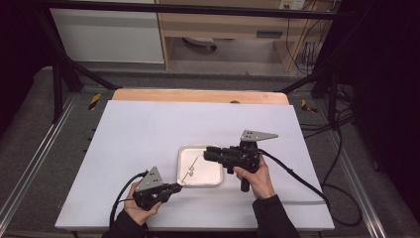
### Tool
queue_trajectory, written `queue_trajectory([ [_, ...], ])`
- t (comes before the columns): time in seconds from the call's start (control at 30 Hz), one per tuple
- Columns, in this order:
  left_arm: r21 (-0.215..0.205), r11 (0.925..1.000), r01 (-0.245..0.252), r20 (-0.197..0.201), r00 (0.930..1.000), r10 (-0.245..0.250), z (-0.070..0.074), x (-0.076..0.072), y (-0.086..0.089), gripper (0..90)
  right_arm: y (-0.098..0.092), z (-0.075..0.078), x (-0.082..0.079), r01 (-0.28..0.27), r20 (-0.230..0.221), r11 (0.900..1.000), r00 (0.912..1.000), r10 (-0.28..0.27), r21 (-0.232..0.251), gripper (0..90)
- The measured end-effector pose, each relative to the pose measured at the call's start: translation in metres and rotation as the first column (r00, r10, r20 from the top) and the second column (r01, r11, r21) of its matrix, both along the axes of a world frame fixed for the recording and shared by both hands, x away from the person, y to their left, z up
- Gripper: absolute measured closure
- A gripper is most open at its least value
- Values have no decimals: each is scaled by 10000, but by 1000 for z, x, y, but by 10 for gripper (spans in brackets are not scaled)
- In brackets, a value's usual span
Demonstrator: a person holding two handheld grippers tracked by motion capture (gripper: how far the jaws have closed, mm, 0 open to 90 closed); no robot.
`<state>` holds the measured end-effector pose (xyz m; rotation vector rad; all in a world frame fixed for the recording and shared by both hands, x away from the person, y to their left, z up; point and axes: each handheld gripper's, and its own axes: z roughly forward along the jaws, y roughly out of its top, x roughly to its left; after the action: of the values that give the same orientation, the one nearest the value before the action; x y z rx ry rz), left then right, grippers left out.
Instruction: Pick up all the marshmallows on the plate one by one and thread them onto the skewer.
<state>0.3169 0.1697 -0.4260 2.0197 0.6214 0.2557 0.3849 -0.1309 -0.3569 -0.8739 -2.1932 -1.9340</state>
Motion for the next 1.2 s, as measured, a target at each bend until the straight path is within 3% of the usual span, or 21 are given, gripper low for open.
queue_trajectory([
  [0.2,35,9999,97,47,9999,-97,0,-1,-1,885,5,2,1,-110,-43,9999,9999,110,44,701],
  [0.57,92,9998,195,101,9998,-196,0,-1,-2,885,14,-7,1,-526,-444,9977,9977,506,-439,734],
  [0.8,113,9999,128,48,9999,-129,0,-1,-1,885,15,-9,0,-580,-337,9967,9979,562,-568,795],
  [1.2,245,9996,-127,-299,9995,135,-1,1,-2,886,13,-7,-1,-356,92,9974,9993,362,-634,768],
])
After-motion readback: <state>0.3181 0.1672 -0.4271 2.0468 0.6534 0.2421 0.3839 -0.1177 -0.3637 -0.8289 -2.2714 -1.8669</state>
